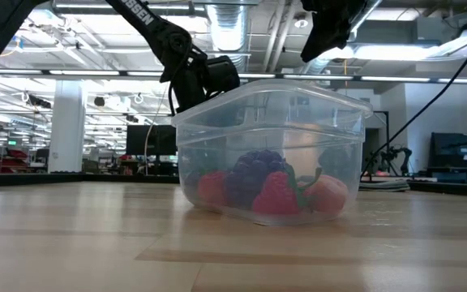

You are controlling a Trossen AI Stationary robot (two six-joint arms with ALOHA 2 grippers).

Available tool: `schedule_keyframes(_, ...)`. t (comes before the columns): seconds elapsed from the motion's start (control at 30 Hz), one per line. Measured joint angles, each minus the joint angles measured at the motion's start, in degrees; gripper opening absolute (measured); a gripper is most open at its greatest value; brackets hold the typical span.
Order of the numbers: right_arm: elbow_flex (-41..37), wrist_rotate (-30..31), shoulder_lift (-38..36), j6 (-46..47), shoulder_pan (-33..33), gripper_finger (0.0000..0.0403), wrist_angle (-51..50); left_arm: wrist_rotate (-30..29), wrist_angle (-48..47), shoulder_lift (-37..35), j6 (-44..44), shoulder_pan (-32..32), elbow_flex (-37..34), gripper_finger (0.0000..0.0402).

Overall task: Pick and placing Produce into tupperware
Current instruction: Put the red strawberry into the transparent bin

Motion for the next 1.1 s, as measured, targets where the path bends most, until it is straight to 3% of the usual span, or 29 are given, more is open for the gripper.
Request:
schedule_keyframes(0.37,0.00,0.00,0.00,-0.01,0.00,0.0123,0.05,0.20,0.32,1.55,-0.13,-0.03,0.49,0.0245)
schedule_keyframes(0.63,-0.02,-0.02,0.00,0.90,0.07,0.0123,-0.19,-1.53,-6.77,8.32,-3.96,-0.87,7.69,0.0245)
schedule_keyframes(1.1,-0.04,-0.02,0.00,0.96,0.76,0.0122,-1.66,0.52,-10.17,8.59,-3.34,0.99,10.22,0.0245)
